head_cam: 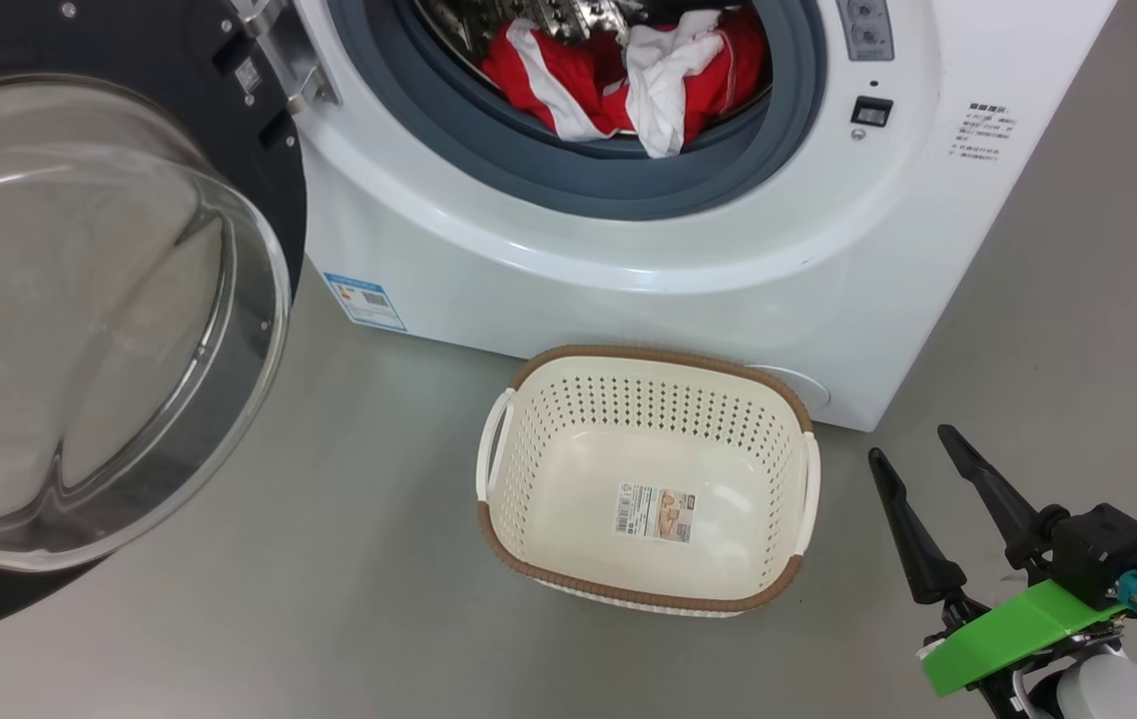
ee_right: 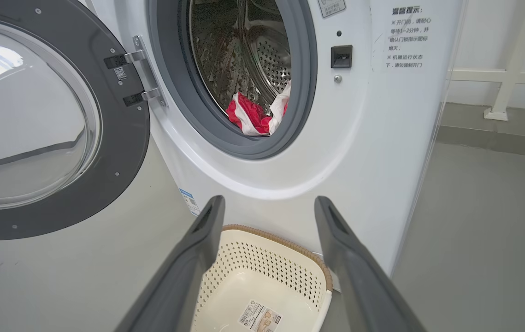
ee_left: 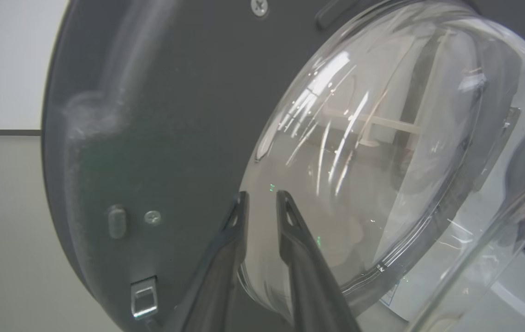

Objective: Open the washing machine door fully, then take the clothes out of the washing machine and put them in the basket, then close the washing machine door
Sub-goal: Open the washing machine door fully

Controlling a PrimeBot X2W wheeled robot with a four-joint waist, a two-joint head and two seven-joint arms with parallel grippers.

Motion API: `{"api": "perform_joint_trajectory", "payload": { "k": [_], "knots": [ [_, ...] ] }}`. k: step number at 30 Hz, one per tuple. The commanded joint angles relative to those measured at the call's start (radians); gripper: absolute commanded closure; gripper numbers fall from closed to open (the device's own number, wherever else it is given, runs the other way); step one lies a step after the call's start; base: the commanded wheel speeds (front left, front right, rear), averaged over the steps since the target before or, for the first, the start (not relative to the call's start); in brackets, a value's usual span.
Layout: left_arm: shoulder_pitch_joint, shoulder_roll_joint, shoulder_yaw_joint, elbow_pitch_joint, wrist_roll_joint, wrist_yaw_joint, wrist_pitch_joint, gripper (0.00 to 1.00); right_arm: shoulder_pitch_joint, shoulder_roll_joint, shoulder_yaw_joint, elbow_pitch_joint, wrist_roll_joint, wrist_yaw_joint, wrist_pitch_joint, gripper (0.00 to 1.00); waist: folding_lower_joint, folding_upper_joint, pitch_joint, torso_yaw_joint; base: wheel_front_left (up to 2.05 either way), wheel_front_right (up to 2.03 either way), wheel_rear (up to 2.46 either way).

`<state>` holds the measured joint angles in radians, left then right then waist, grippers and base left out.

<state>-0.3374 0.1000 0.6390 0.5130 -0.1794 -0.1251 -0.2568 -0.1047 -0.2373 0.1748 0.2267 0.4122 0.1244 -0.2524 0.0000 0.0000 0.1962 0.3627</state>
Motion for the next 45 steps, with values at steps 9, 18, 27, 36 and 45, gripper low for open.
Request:
{"api": "perform_joint_trajectory", "payload": {
  "k": [9,18,27,36,45],
  "knots": [
    [0.137,-0.019,-0.157,-0.192,-0.056,-0.005,-0.005,0.0,0.016,0.012,0.003,-0.024,-0.011,0.006,-0.009,0.0,0.0,0.0,-0.037,-0.021,0.0,0.0,0.0],
    [0.235,-0.035,-0.338,-0.321,-0.087,-0.005,-0.005,0.0,0.029,0.021,-0.02,-0.029,-0.009,0.006,-0.009,0.0,0.0,0.0,-0.053,-0.069,0.0,0.0,0.0],
    [0.265,-0.001,-0.471,-0.357,-0.131,-0.005,-0.005,0.0,0.034,0.03,-0.058,-0.038,-0.011,0.006,-0.009,0.0,0.0,0.0,-0.055,-0.143,0.0,0.0,0.0],
    [0.283,0.007,-0.526,-0.371,-0.155,-0.006,-0.005,0.0,0.051,0.037,-0.095,-0.044,-0.012,0.006,-0.009,0.0,0.0,0.0,-0.064,-0.221,0.0,0.0,0.0],
    [0.296,0.018,-0.564,-0.379,-0.167,-0.006,-0.005,0.0,0.064,0.044,-0.117,-0.051,-0.012,0.006,-0.009,0.0,0.0,0.0,-0.069,-0.283,0.0,0.0,0.0]
  ]
}}
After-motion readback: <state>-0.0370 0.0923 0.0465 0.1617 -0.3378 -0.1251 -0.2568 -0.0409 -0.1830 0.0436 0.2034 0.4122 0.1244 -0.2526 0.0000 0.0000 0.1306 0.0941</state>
